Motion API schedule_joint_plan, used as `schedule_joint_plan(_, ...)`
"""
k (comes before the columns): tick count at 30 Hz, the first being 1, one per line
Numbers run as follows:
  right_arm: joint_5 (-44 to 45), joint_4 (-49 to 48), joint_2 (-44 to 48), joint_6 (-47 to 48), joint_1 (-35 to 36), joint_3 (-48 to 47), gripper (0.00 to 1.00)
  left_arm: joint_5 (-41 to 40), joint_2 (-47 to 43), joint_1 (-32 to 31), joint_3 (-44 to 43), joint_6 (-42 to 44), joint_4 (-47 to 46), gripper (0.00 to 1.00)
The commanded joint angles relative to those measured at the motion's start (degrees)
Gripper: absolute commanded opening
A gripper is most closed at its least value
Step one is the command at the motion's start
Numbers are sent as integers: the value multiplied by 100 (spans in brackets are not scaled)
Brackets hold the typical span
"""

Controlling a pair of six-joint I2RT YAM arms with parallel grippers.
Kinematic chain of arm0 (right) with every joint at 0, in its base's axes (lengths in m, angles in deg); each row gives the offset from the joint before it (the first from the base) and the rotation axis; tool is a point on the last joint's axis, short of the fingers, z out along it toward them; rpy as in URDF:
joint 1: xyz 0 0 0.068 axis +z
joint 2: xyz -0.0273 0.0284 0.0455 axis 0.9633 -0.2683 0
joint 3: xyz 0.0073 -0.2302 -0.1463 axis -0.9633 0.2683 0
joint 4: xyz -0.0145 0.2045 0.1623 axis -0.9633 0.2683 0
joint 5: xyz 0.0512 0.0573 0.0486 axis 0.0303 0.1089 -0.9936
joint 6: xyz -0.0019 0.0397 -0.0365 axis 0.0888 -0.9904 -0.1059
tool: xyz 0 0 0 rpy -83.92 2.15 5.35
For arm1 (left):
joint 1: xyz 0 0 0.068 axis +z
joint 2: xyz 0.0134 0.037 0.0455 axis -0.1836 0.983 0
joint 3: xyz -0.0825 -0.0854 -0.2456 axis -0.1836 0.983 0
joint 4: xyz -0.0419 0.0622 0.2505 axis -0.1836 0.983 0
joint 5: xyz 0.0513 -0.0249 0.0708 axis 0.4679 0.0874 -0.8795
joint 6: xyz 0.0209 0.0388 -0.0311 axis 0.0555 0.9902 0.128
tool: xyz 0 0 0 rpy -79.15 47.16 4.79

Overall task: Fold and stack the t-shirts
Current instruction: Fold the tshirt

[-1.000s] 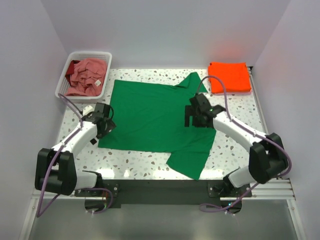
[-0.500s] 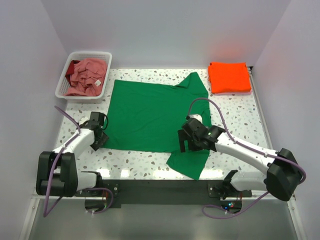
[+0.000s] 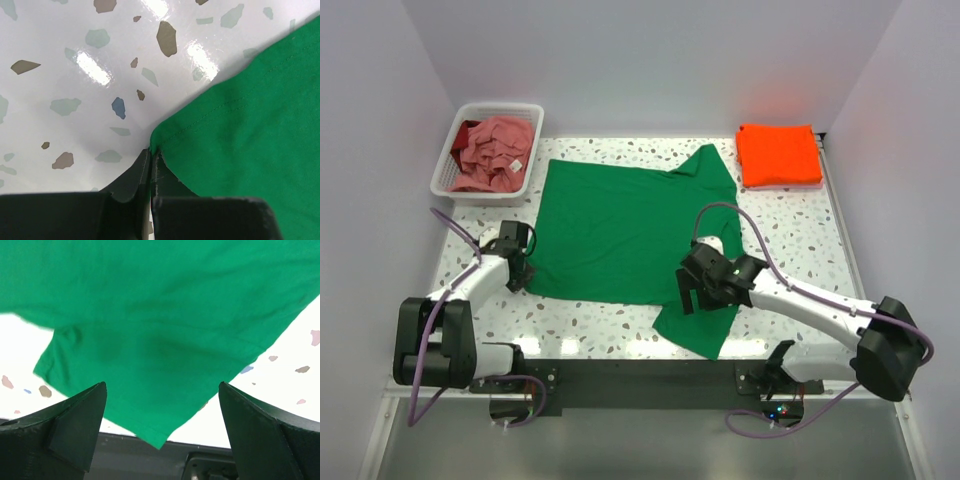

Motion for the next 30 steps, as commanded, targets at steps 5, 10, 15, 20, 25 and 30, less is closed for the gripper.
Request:
schedule_joint_plan(5,354,663,-226,-41,1903,-129,94,340,-34,28,143,77,1,0)
schedule_joint_plan(10,425,1007,-842,-516,2950,-42,92,323,-306,28,135,60,63,0)
schedule_joint_plan(15,363,577,-905,-824,3030,319,81,314,-359,28,73,25,142,0)
schedule_joint_plan(20,460,330,-781,-965,3013,521,68,261,-368,28,56,-2,194,0)
schedule_joint_plan(25,565,243,-913,-1018,2724,750,54,208,-385,28,3,-37,274,0)
schedule_joint_plan(30,275,-249,-667,-851,2319,1004,53,147,-386,28,-50,-46,335,0)
